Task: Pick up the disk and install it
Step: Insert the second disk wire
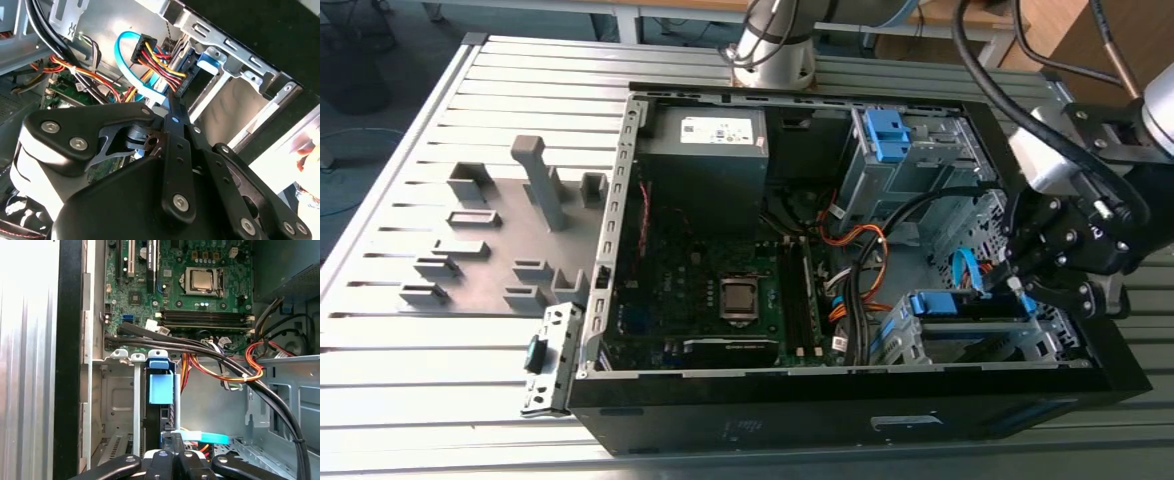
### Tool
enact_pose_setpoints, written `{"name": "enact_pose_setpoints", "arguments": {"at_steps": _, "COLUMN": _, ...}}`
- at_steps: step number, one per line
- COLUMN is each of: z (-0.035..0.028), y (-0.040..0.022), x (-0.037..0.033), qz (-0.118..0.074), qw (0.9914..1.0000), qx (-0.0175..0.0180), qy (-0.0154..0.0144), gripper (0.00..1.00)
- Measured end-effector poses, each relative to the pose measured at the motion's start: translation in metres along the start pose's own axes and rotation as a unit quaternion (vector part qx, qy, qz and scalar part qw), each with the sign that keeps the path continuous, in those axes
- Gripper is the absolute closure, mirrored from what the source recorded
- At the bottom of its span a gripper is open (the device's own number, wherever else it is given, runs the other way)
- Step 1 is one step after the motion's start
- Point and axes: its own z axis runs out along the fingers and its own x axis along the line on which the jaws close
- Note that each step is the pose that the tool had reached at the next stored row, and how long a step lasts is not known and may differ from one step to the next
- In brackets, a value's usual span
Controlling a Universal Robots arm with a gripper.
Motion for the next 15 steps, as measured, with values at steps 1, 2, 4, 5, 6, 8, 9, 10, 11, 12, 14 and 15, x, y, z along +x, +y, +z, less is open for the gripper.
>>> {"name": "enact_pose_setpoints", "arguments": {"at_steps": 1, "z": -0.0005, "y": -0.001, "x": 0.0, "qz": 0.0, "qw": 1.0, "qx": -0.0001, "qy": 0.0, "gripper": 0.89}}
{"name": "enact_pose_setpoints", "arguments": {"at_steps": 2, "z": -0.0013, "y": -0.0017, "x": -0.0001, "qz": 0.0, "qw": 1.0, "qx": -0.0002, "qy": 0.0002, "gripper": 0.89}}
{"name": "enact_pose_setpoints", "arguments": {"at_steps": 4, "z": -0.0033, "y": -0.0027, "x": -0.0003, "qz": 0.0, "qw": 1.0, "qx": -0.0003, "qy": 0.0002, "gripper": 0.89}}
{"name": "enact_pose_setpoints", "arguments": {"at_steps": 5, "z": -0.0045, "y": -0.0027, "x": -0.0004, "qz": 0.0, "qw": 1.0, "qx": -0.0003, "qy": 0.0003, "gripper": 0.89}}
{"name": "enact_pose_setpoints", "arguments": {"at_steps": 6, "z": -0.0059, "y": -0.0026, "x": -0.0005, "qz": 0.0, "qw": 1.0, "qx": -0.0002, "qy": 0.0004, "gripper": 0.89}}
{"name": "enact_pose_setpoints", "arguments": {"at_steps": 8, "z": -0.0079, "y": -0.0026, "x": -0.0006, "qz": 0.0, "qw": 1.0, "qx": -0.0002, "qy": 0.0002, "gripper": 0.89}}
{"name": "enact_pose_setpoints", "arguments": {"at_steps": 9, "z": -0.008, "y": -0.0026, "x": -0.0006, "qz": 0.0, "qw": 1.0, "qx": -0.0003, "qy": -0.0002, "gripper": 0.89}}
{"name": "enact_pose_setpoints", "arguments": {"at_steps": 10, "z": -0.008, "y": -0.0026, "x": -0.0007, "qz": 0.0, "qw": 1.0, "qx": -0.0002, "qy": -0.0003, "gripper": 0.89}}
{"name": "enact_pose_setpoints", "arguments": {"at_steps": 11, "z": -0.008, "y": -0.0026, "x": -0.0007, "qz": 0.0, "qw": 1.0, "qx": -0.0002, "qy": -0.0004, "gripper": 0.89}}
{"name": "enact_pose_setpoints", "arguments": {"at_steps": 12, "z": -0.0081, "y": -0.0026, "x": -0.0007, "qz": 0.0, "qw": 1.0, "qx": -0.0002, "qy": -0.0004, "gripper": 0.89}}
{"name": "enact_pose_setpoints", "arguments": {"at_steps": 14, "z": -0.0082, "y": -0.0026, "x": -0.0007, "qz": 0.0, "qw": 1.0, "qx": -0.0002, "qy": -0.0005, "gripper": 0.89}}
{"name": "enact_pose_setpoints", "arguments": {"at_steps": 15, "z": -0.0082, "y": -0.0026, "x": -0.0007, "qz": 0.0, "qw": 1.0, "qx": -0.0002, "qy": -0.0005, "gripper": 0.89}}
